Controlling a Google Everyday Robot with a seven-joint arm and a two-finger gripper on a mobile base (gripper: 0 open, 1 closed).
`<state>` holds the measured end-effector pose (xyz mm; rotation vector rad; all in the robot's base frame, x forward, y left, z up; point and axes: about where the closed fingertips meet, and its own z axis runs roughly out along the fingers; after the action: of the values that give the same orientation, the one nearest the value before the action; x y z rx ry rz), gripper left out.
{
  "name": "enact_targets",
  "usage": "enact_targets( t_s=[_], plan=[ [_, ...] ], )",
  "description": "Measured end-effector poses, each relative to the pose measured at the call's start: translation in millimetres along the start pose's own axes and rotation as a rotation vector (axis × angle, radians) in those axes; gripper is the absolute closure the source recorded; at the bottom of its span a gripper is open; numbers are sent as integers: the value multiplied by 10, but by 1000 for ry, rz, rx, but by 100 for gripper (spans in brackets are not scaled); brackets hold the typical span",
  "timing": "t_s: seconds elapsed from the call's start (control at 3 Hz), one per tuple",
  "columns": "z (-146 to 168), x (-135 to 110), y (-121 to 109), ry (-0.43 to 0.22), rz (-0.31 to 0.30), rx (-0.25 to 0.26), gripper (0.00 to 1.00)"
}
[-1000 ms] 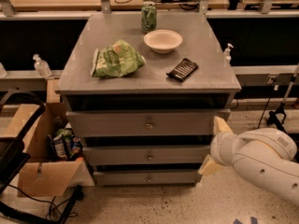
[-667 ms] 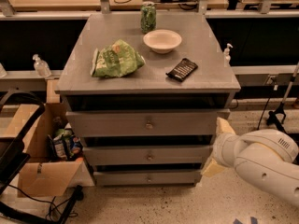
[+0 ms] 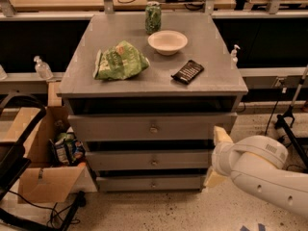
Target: Open middle drawer
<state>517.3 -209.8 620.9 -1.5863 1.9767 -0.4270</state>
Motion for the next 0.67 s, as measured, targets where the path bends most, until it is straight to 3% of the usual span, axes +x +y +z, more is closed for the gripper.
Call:
enact_targets(
  t_s=[0.67],
  plan=[
    [679, -82, 396, 26, -130, -65, 0]
  ],
)
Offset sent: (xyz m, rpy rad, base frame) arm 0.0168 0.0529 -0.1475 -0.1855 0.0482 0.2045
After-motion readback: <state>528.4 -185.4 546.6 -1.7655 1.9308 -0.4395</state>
